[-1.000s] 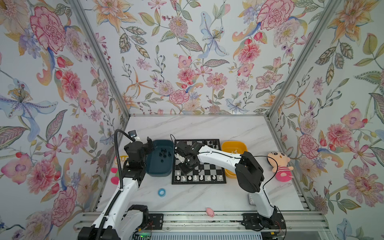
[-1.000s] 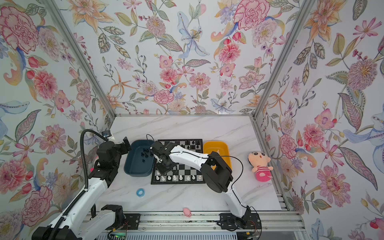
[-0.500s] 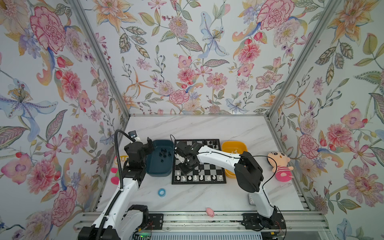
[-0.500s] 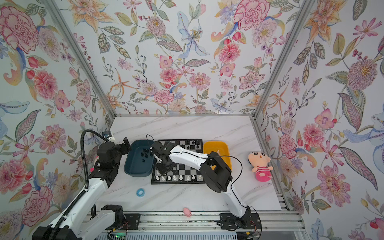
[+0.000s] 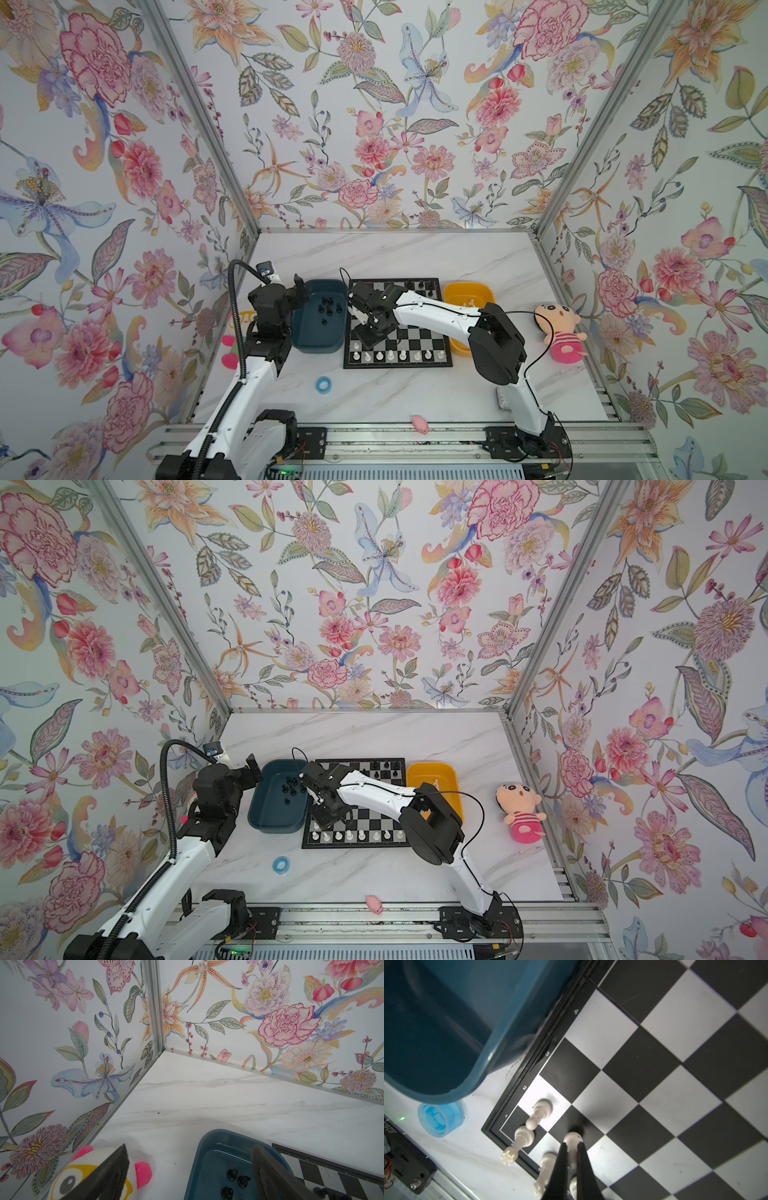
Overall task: Set up the chess pieces on the board
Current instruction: 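Lower the white pawn onto the nearest row beside the placed pieces and release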
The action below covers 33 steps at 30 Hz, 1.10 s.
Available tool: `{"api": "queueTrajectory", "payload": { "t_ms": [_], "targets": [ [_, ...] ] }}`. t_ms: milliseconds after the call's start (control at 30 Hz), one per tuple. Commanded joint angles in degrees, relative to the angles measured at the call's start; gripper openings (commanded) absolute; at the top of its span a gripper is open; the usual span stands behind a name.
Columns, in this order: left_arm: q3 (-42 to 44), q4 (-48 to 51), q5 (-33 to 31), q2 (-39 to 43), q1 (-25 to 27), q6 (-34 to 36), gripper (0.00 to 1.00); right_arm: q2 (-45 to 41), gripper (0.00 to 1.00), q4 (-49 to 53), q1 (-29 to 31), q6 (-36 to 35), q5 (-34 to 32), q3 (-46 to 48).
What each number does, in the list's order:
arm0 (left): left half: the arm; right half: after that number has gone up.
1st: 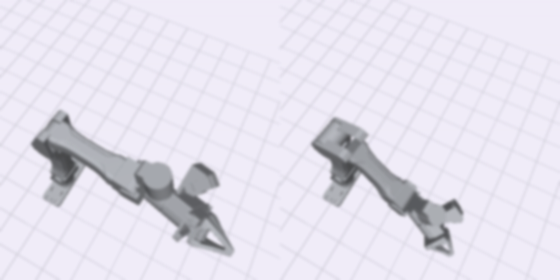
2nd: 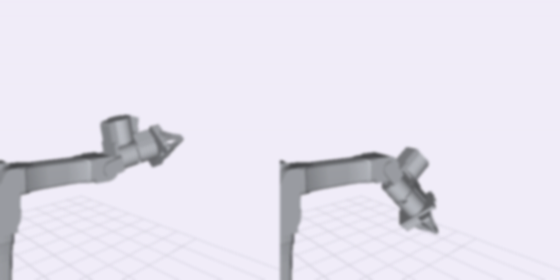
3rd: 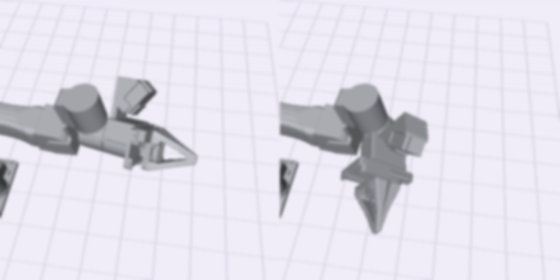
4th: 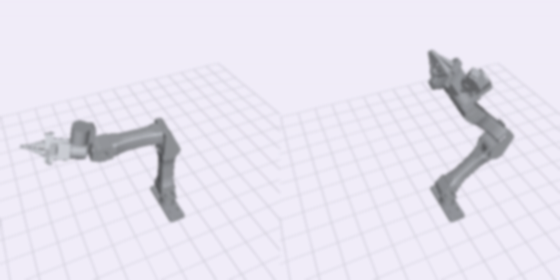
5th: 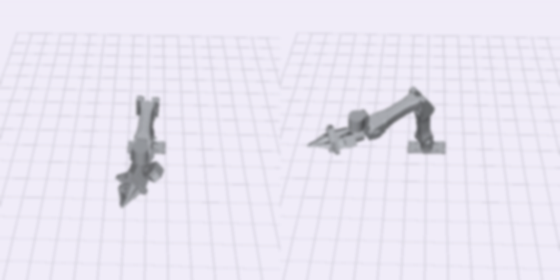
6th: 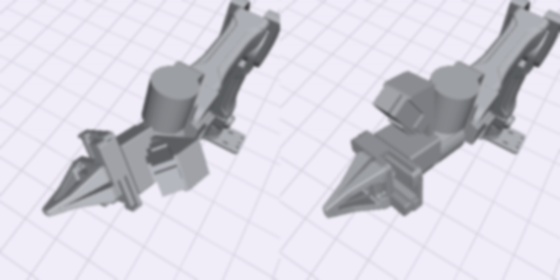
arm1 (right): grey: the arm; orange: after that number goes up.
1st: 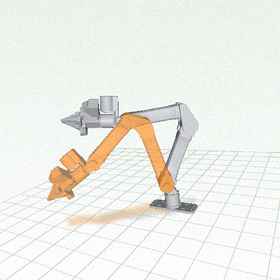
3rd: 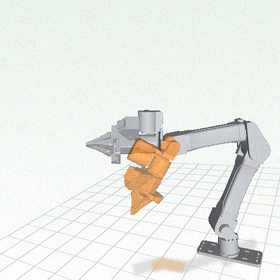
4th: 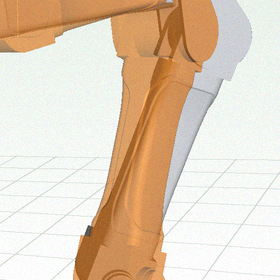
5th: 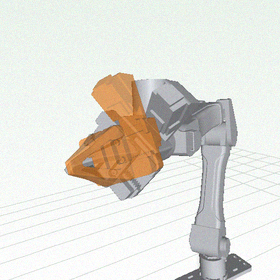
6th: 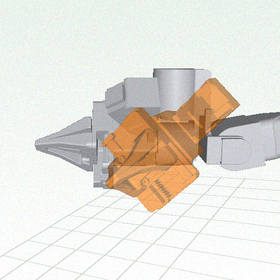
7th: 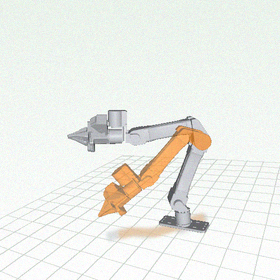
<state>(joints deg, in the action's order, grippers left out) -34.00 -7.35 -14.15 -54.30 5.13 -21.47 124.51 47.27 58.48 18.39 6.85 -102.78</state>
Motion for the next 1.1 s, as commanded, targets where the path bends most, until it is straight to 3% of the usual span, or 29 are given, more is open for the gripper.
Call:
{"api": "queueTrajectory", "payload": {
  "t_ms": [0,267,600,1067],
  "targets": [
    [0.82,-0.60,-0.77,0.69,-0.47,0.65,0.93,2.00,0.02,0.06,0.11,0.77,-0.47,-1.54],
    [0.91,-0.79,-0.61,0.65,-0.47,0.66,0.93,1.88,0.09,0.06,0.11,1.17,-0.52,-1.37],
    [1.00,-0.83,-0.61,0.82,-0.46,0.65,0.93,1.46,0.24,-0.06,0.08,1.33,-0.86,-0.94],
    [1.70,-1.48,-0.70,1.34,-0.47,0.77,0.94,-2.55,0.31,-0.07,-0.38,1.19,-4.27,-0.05]
  ]
}}
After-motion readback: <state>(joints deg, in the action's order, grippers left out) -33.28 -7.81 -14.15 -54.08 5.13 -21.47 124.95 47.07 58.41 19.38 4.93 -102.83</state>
